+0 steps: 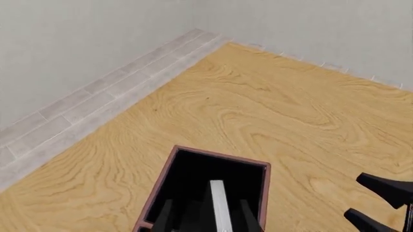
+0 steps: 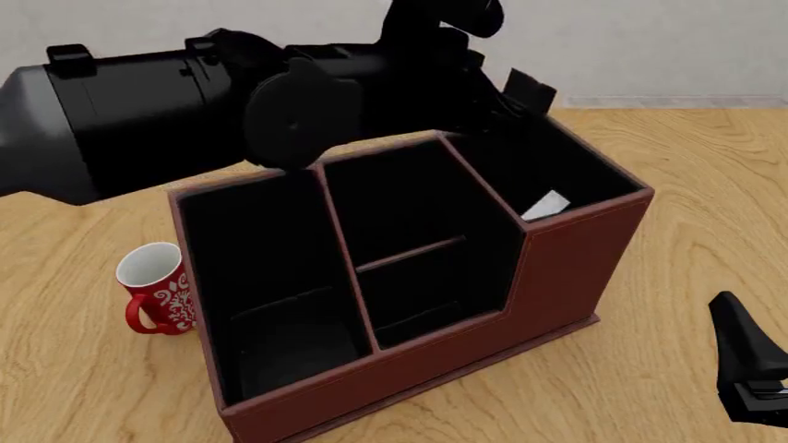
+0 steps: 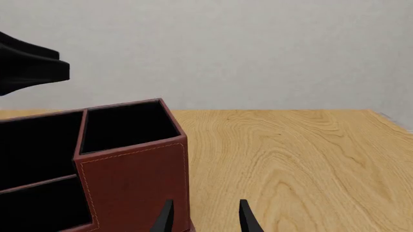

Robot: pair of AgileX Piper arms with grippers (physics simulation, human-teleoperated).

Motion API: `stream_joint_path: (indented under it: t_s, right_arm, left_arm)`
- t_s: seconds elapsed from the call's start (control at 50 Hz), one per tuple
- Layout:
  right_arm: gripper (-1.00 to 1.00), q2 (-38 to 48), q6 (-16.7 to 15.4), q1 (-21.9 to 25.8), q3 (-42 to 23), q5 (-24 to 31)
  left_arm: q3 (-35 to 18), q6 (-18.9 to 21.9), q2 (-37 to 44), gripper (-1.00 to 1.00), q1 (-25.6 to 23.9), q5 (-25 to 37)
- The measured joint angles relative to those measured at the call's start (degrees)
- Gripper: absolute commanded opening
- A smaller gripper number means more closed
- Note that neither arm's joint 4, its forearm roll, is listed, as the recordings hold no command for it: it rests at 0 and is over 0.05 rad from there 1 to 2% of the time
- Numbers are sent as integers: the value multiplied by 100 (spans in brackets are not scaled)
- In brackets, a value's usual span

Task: Pick up the book and place it in the right compartment of the caddy.

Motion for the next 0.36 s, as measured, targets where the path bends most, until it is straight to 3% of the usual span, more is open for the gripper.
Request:
stream_joint_path:
  t_s: [0.36]
  right_arm:
    - [100, 0, 0, 0, 0, 0]
  left_arm:
    - [10, 135, -145, 100, 5, 65]
